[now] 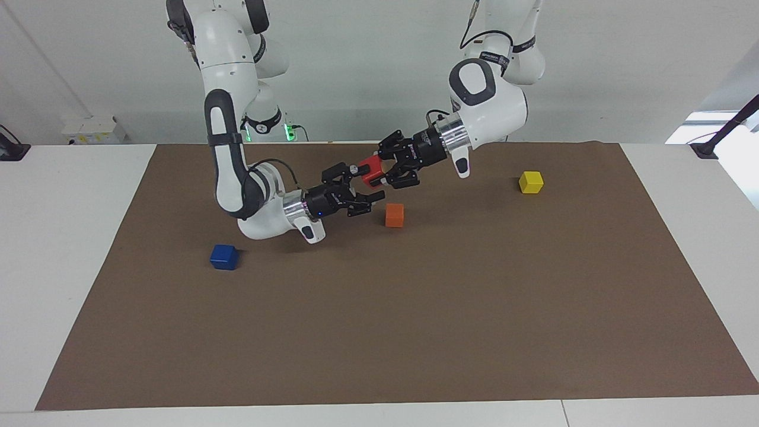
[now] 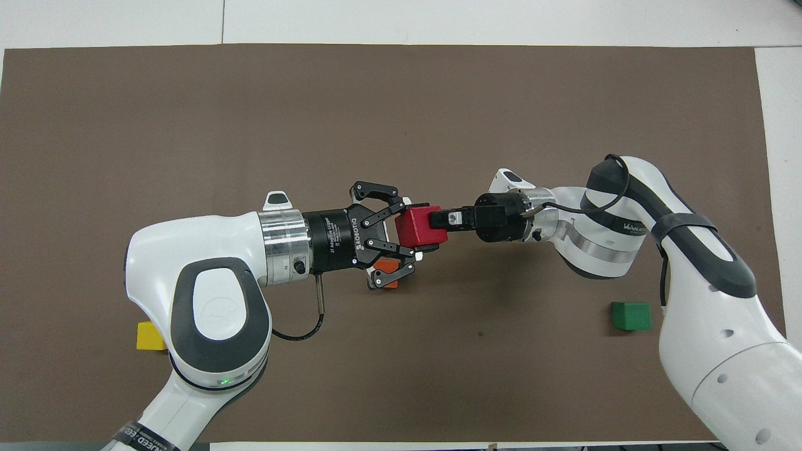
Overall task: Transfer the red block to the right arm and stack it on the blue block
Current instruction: 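Close the right gripper on the red cube held by the left gripper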
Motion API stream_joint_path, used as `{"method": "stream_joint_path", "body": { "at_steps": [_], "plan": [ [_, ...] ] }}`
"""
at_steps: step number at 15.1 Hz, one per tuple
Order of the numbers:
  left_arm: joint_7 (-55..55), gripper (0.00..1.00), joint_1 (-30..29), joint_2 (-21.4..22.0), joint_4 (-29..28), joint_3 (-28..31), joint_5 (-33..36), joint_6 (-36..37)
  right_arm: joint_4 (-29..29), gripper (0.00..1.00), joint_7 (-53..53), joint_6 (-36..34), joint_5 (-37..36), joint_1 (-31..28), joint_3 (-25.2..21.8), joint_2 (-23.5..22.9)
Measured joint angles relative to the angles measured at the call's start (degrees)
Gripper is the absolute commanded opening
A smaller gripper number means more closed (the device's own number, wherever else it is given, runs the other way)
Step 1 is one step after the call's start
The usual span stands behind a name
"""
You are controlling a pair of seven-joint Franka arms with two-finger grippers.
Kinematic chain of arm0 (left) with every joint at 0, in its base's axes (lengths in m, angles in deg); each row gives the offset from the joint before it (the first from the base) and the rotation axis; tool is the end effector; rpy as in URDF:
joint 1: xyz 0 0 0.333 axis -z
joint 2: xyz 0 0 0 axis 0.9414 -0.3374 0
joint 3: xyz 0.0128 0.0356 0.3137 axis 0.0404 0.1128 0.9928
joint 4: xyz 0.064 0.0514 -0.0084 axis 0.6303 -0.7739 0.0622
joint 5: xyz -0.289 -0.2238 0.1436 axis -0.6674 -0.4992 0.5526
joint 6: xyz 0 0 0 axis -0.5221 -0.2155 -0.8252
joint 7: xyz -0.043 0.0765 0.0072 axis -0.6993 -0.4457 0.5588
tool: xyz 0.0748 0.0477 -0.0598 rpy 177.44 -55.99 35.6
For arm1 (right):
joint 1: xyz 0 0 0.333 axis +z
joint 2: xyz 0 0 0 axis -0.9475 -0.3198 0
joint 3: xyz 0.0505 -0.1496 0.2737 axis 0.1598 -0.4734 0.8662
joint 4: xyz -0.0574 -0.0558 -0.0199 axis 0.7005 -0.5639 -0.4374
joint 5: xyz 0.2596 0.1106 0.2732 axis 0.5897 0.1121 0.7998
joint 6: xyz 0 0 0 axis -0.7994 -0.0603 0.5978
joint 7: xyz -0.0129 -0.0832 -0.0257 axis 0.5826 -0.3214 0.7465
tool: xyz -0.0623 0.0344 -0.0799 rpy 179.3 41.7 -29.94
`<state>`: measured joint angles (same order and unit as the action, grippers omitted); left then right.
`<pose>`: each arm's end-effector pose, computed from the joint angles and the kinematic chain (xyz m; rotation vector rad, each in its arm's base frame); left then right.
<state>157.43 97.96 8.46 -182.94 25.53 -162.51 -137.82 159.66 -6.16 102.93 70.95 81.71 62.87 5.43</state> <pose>0.4662 -0.3267 0.4683 1.3765 1.6111 -0.9644 0.5442 0.2348 0.3147 -1.1790 -0.1135 -0.0218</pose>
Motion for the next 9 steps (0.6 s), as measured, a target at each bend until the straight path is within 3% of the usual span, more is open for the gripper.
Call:
{"method": "stream_joint_path", "body": {
  "at_steps": [2, 3, 4, 5, 6, 9],
  "plan": [
    [-0.1, 0.00, 0.1, 0.0, -0.2, 0.0, 0.0, -0.4, 0.0, 0.68, 0.2, 0.1, 0.1, 0.0, 0.0, 0.0],
    [-0.2, 0.00, 0.1, 0.0, -0.5, 0.1, 0.0, -0.7, 0.0, 0.55, 0.2, 0.1, 0.2, -0.1, -0.1, 0.0],
    [-0.3, 0.00, 0.1, 0.0, -0.7, 0.2, 0.0, -0.9, 0.0, 0.34, 0.4, 0.1, 0.2, -0.2, -0.1, 0.1],
    [-0.8, 0.00, 0.1, 0.0, -0.9, 0.3, 0.0, -0.9, 0.0, 0.06, 0.6, 0.1, 0.3, -0.3, -0.2, 0.1],
    [-1.3, 0.00, 0.1, 0.0, -0.9, 0.3, -0.2, -1.0, 0.0, 0.00, 0.6, 0.0, 0.5, -0.2, -0.2, 0.1],
    [-1.4, 0.00, 0.1, 0.0, -0.9, 0.3, -0.2, -1.0, 0.0, 0.00, 0.6, 0.0, 0.6, -0.2, -0.2, 0.1]
  ]
}}
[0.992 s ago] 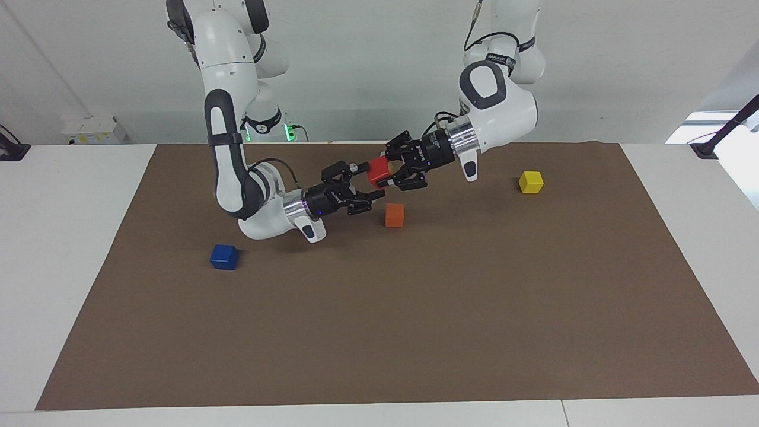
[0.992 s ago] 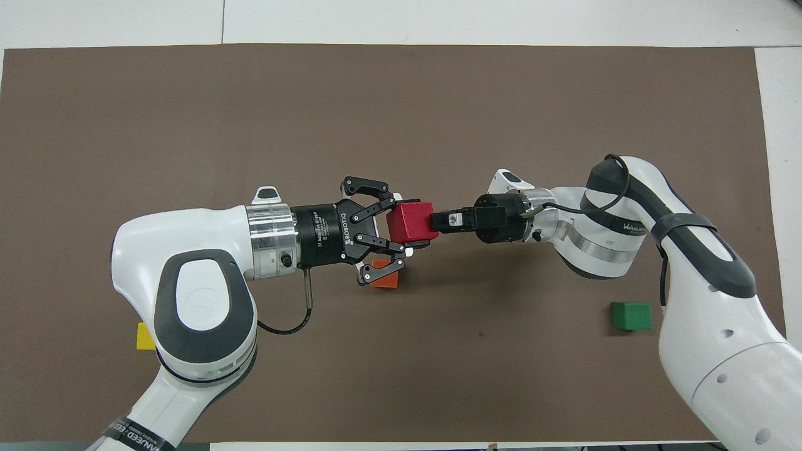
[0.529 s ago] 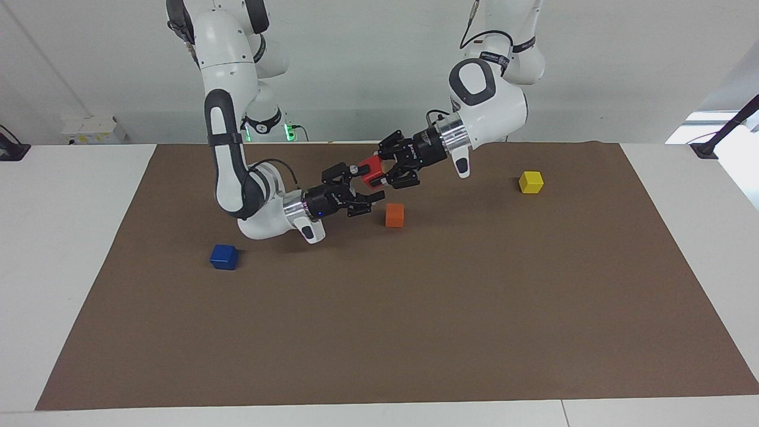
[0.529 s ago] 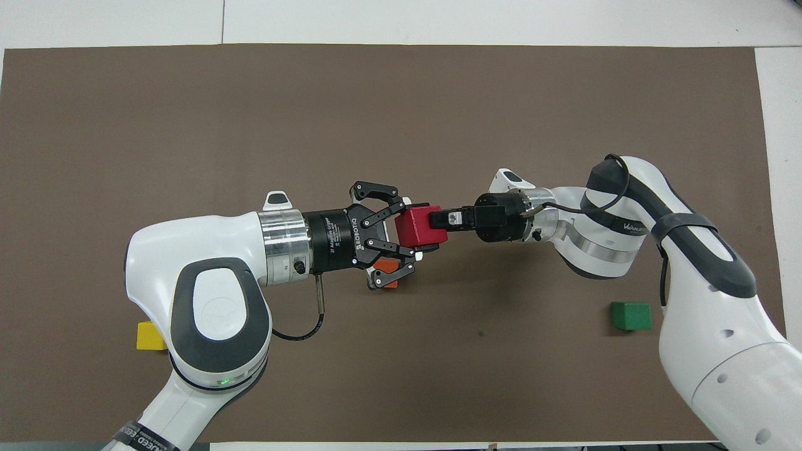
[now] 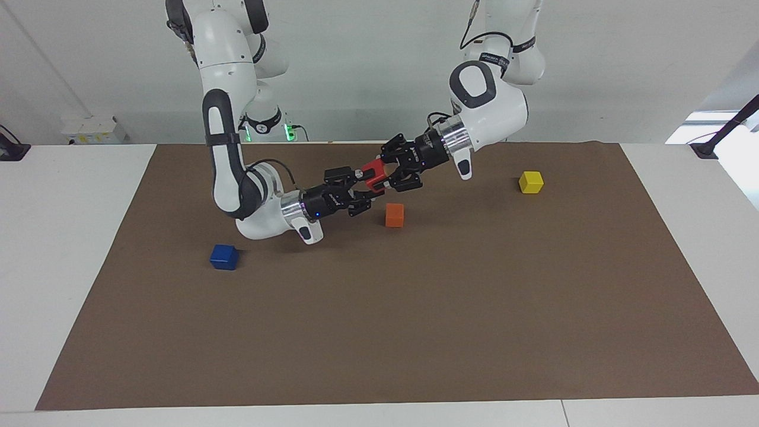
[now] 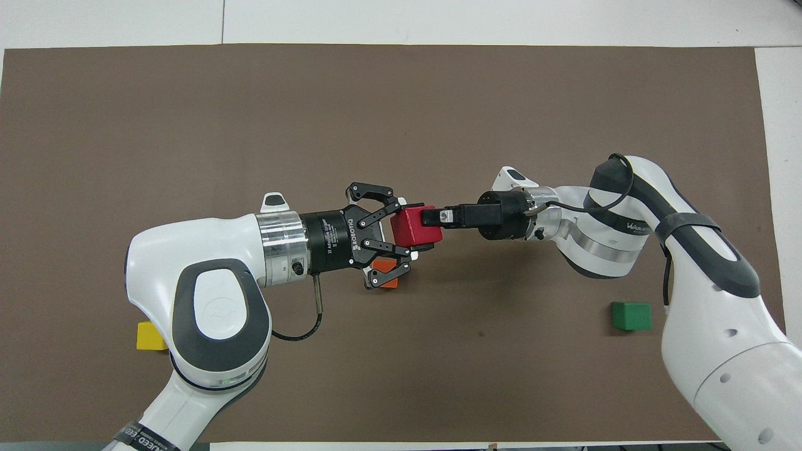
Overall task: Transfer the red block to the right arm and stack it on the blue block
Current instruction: 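Close the right gripper on the red cube held by the left gripper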
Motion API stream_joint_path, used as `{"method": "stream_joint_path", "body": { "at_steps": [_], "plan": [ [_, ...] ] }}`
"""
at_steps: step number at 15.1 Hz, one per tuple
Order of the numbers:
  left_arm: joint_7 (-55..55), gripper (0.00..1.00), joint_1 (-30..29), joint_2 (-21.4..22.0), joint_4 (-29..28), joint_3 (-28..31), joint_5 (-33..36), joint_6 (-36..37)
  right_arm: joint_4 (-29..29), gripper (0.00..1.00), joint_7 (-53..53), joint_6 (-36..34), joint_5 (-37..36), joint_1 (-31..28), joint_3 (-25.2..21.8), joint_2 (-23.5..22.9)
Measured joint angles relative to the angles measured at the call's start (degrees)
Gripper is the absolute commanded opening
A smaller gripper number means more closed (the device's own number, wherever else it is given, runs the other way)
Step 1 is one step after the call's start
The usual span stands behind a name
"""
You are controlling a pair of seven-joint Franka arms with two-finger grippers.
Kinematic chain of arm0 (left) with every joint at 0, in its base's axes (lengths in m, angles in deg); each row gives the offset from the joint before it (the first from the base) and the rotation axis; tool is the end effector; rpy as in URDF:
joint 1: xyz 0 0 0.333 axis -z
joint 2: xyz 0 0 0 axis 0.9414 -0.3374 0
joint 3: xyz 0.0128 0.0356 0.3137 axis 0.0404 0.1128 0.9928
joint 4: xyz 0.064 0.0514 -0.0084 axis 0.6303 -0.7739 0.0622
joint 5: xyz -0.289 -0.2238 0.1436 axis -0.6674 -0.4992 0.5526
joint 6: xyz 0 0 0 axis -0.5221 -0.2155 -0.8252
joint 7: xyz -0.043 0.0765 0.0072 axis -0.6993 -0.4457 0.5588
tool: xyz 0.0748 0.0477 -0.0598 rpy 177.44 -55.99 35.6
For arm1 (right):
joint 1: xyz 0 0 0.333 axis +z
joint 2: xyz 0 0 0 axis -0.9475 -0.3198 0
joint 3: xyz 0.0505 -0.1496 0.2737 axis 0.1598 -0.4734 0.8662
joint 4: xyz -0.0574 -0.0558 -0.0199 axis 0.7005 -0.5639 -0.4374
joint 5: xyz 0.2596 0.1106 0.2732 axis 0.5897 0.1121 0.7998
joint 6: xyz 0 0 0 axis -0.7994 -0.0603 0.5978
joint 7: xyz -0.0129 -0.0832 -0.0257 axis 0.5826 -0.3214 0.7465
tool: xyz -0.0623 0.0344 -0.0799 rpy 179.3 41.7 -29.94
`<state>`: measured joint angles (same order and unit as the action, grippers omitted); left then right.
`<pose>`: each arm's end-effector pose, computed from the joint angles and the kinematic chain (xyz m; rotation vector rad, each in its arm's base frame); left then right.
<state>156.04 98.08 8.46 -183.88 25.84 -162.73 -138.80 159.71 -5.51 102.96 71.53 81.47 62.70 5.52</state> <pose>0.4663 -0.3217 0.4603 1.3802 1.6175 -0.9381 0.5467 0.2307 0.3157 -1.1746 -0.1107 -0.0450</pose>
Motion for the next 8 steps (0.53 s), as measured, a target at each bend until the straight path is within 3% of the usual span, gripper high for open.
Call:
{"method": "stream_joint_path", "body": {
  "at_steps": [6, 7, 8],
  "plan": [
    [0.0, 0.00, 0.0, 0.0, 0.0, 0.0, 0.0, 0.0, 0.0, 0.00, 0.0, 0.0, 0.0, 0.0, 0.0, 0.0],
    [0.0, 0.07, 0.0, 0.0, 0.0, 0.0, 0.0, 0.0, 0.0, 0.00, 0.0, 0.1, 0.0, 0.0, 0.0, 0.0],
    [0.0, 0.99, 0.0, 0.0, 0.0, 0.1, 0.0, 0.0, 0.0, 0.00, 0.0, 0.1, 0.1, 0.0, 0.0, 0.0]
  ]
}}
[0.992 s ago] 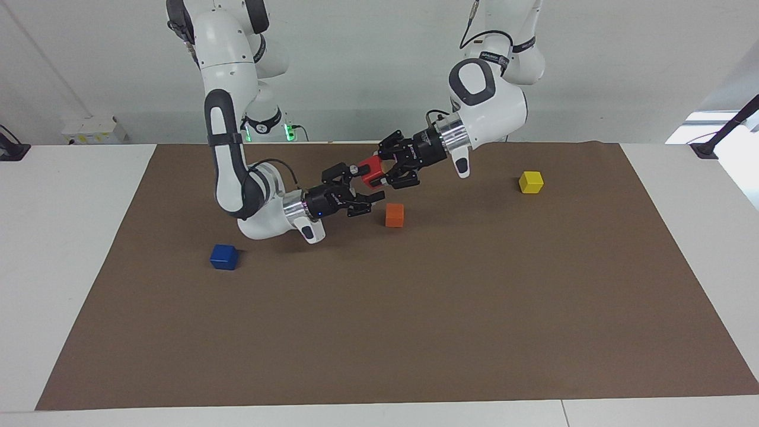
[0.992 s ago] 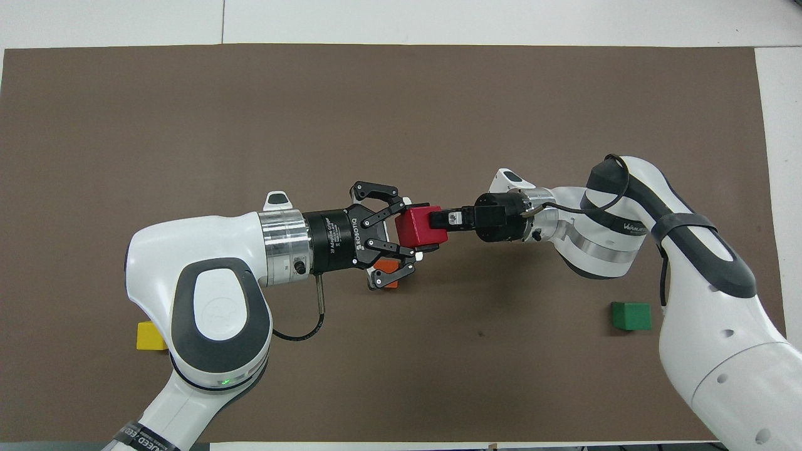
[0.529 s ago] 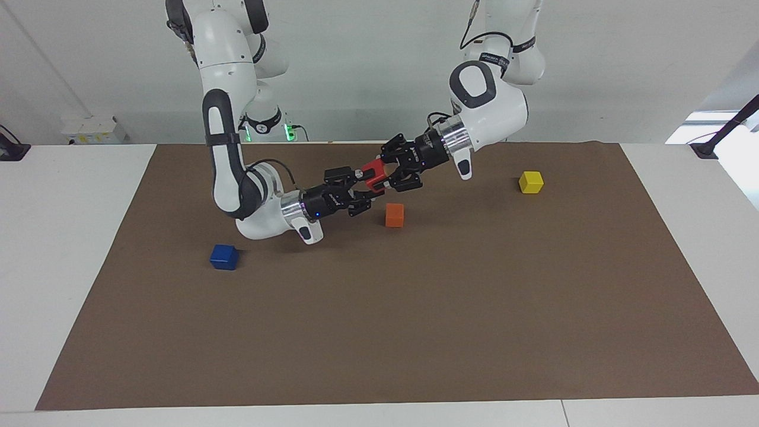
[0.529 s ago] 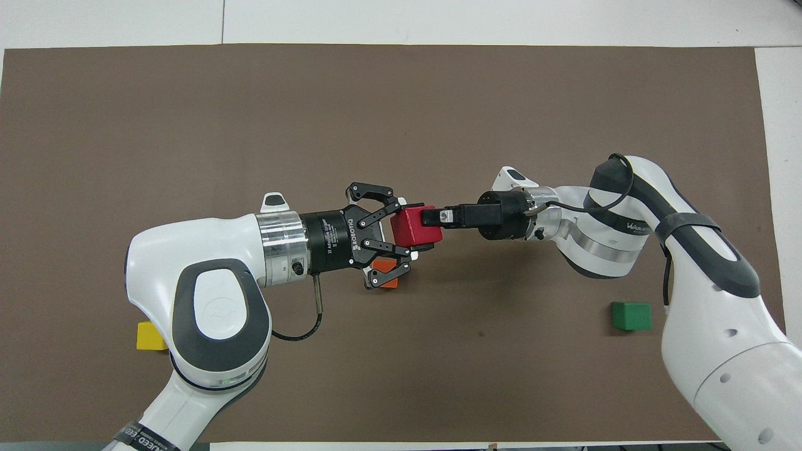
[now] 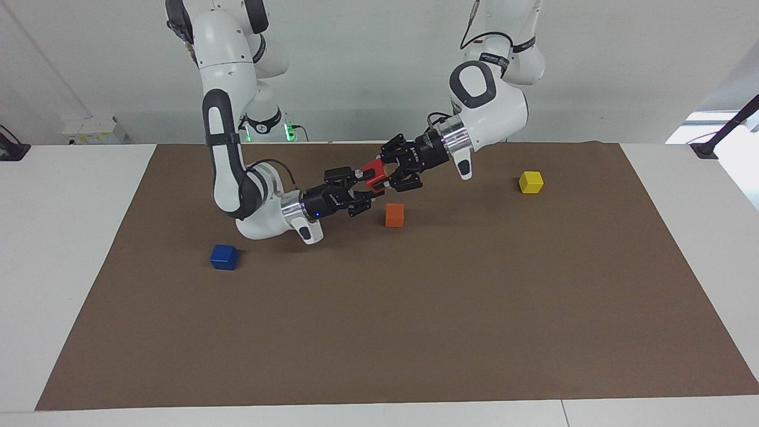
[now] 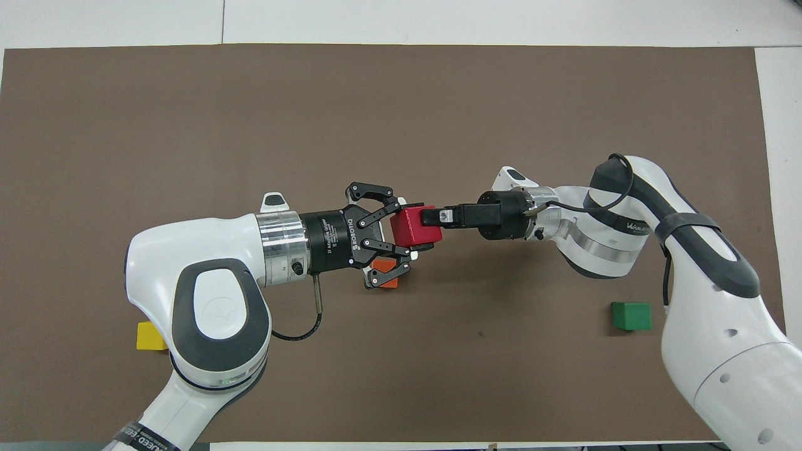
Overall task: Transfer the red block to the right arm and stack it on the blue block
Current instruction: 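Close the right gripper on the red cube held by the left gripper, then open the left gripper and withdraw it while the right gripper pulls back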
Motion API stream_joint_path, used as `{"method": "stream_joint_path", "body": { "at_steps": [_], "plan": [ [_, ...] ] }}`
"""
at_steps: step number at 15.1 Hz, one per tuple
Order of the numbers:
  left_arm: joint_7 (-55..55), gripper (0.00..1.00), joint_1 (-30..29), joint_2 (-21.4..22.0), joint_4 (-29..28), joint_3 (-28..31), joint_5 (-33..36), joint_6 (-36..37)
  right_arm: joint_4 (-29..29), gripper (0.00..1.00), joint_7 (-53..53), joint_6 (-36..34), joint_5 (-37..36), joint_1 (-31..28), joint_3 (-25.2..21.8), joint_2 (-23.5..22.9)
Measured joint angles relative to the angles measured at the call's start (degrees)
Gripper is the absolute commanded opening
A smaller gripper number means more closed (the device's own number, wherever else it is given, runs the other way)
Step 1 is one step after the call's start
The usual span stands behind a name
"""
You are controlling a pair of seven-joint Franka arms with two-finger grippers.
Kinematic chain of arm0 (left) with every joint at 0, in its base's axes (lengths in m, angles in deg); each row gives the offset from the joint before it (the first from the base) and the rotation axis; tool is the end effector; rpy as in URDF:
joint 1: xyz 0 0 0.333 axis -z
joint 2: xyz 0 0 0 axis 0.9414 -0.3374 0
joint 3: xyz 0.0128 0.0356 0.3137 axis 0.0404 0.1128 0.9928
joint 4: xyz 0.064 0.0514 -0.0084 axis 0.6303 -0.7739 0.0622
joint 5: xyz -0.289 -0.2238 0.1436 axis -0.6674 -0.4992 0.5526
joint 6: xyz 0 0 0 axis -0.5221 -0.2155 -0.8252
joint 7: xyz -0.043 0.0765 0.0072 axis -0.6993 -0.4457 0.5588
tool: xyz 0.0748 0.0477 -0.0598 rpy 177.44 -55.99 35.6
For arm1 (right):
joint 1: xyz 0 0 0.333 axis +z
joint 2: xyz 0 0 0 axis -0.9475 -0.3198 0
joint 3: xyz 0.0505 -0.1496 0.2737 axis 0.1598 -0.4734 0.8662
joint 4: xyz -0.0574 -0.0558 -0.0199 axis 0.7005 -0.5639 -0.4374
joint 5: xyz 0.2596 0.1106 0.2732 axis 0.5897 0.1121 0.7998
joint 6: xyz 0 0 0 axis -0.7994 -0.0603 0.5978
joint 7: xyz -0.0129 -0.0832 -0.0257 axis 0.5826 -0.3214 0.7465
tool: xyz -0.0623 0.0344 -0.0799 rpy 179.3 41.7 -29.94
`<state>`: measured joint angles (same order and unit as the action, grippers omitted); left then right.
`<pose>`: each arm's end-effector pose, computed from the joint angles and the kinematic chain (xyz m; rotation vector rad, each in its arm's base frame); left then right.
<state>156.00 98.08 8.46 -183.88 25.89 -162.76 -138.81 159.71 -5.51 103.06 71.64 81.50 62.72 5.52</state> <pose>0.4666 -0.3212 0.4603 1.3792 1.6175 -0.9373 0.5468 0.2310 0.3157 -1.1748 -0.1092 -0.0461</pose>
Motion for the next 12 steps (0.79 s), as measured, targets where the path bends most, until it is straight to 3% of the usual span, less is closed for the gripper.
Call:
{"method": "stream_joint_path", "body": {
  "at_steps": [12],
  "plan": [
    [0.4, 1.00, -1.0, 0.1, 0.3, 0.7, -0.1, -0.4, 0.0, 0.00, 1.4, 3.6, 0.1, 0.2, 0.1, 0.0]
  ]
}}
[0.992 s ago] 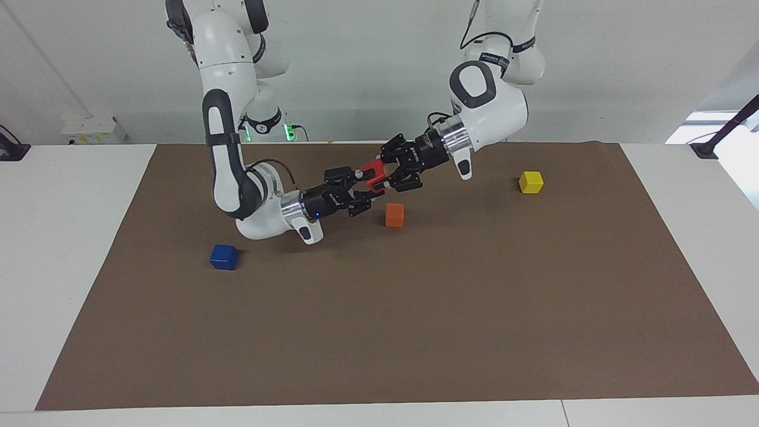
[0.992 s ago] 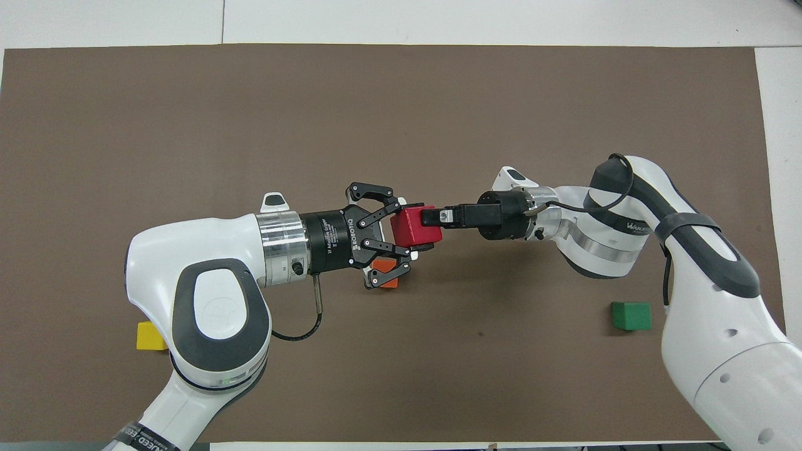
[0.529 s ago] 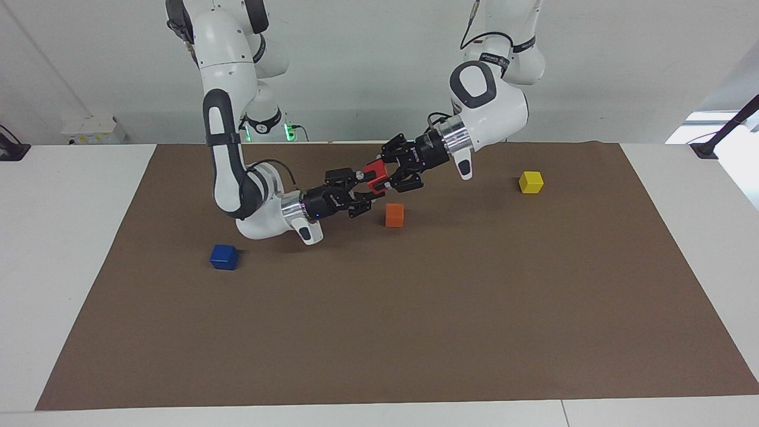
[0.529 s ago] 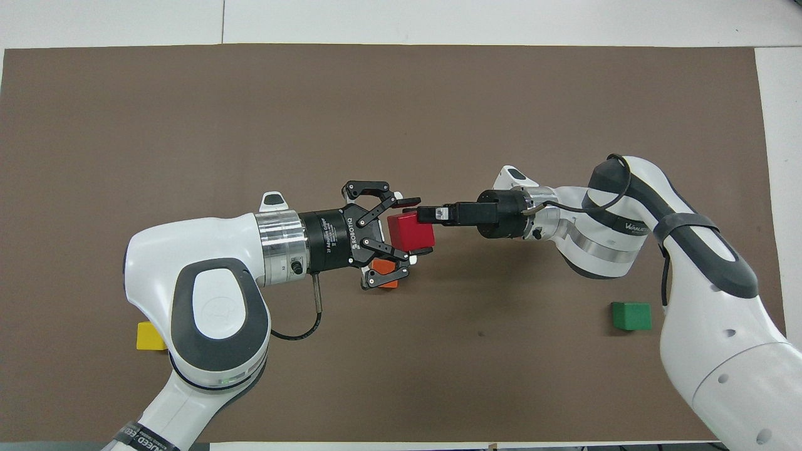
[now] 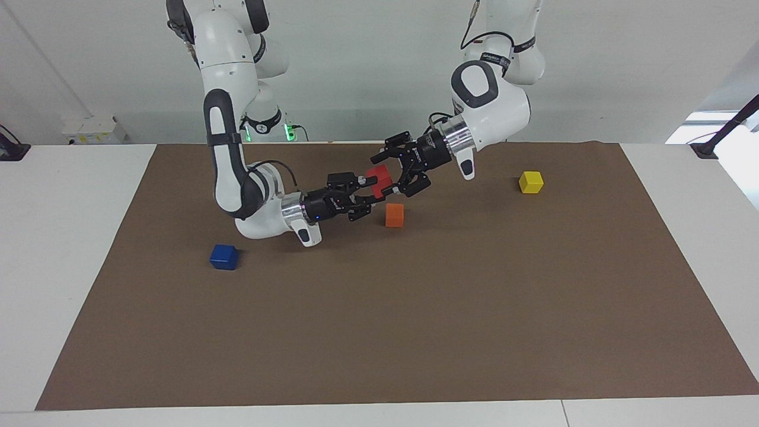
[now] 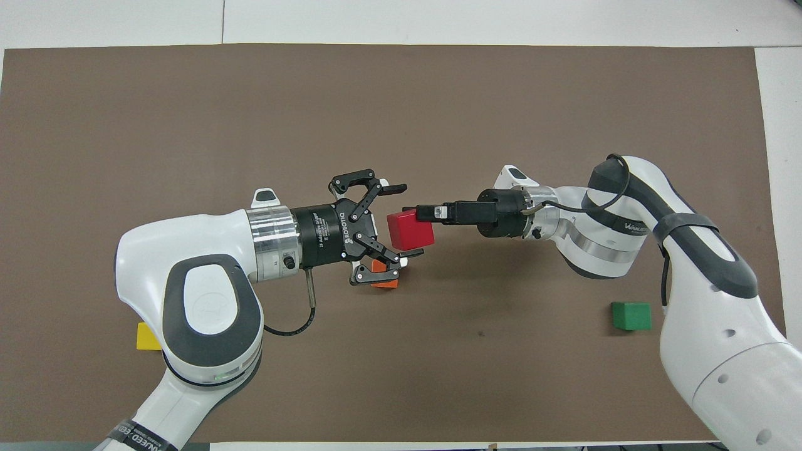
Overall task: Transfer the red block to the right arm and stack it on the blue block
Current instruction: 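Open the left gripper and withdraw it while the right gripper pulls back, then move the red cube with the right gripper over the blue cube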
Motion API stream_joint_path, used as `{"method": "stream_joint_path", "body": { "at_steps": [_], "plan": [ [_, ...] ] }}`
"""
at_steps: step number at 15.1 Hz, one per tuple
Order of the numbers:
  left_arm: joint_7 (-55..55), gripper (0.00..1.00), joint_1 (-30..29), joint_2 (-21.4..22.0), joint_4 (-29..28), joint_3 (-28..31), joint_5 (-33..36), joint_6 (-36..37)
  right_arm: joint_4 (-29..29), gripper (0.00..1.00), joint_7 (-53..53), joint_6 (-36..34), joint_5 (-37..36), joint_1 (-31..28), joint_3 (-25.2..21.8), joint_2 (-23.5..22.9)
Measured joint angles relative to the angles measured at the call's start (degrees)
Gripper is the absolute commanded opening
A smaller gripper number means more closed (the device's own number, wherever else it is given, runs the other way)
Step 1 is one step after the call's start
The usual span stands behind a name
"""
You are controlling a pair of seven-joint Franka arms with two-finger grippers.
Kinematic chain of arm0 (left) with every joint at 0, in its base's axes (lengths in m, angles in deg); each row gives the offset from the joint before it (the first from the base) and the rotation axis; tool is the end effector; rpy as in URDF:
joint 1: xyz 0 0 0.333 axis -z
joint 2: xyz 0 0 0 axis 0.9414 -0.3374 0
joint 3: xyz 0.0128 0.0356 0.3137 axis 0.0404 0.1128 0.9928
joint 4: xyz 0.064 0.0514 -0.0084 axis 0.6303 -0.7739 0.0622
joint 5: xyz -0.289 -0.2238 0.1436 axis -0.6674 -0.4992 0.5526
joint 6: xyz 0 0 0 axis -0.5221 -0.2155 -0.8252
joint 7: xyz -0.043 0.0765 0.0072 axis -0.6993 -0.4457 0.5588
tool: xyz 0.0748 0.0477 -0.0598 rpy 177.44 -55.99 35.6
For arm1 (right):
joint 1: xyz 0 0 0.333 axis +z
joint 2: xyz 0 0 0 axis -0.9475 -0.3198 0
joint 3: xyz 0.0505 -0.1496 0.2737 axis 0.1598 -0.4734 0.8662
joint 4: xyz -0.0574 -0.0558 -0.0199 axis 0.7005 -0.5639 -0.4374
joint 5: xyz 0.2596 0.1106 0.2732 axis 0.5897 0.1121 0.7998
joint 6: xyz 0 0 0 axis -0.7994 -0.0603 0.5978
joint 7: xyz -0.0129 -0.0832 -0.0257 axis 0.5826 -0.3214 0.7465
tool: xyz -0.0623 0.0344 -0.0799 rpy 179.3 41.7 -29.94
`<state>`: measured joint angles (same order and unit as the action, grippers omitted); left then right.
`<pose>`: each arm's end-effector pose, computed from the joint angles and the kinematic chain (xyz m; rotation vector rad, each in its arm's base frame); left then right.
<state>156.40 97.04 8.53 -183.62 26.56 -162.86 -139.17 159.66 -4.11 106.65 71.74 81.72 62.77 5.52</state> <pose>0.4771 -0.3068 0.4633 1.3409 1.6367 -0.9168 0.5505 0.2305 0.3093 -1.2238 -0.0962 -0.0878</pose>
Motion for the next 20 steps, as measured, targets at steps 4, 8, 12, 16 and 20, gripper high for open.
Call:
{"method": "stream_joint_path", "body": {
  "at_steps": [4, 8, 12, 16, 20],
  "plan": [
    [0.1, 1.00, -5.9, 0.6, 0.0, 0.2, 0.8, 3.7, -0.2, 0.00, 0.0, 1.8, 0.0, 0.0, 0.0, 0.0],
    [-0.2, 1.00, -16.3, 0.7, 0.1, 0.7, 9.7, 12.7, -0.2, 0.00, -0.2, 2.0, 0.0, -0.1, 0.0, 0.3],
    [-4.4, 1.00, -23.1, 0.9, 0.2, 0.8, 20.2, 20.6, -0.8, 0.00, -3.0, 6.4, 0.0, -0.2, -0.1, 1.5],
    [-17.0, 1.00, -28.7, 0.9, 2.4, 0.8, 34.6, 29.3, -2.1, 0.00, -11.5, 19.8, -1.2, -0.3, -0.1, 7.1],
    [-28.0, 1.00, -31.1, -0.3, 8.9, 0.9, 50.3, 36.2, -3.9, 0.00, -23.9, 32.7, -14.1, -0.6, -0.4, 12.8]
  ]
}}
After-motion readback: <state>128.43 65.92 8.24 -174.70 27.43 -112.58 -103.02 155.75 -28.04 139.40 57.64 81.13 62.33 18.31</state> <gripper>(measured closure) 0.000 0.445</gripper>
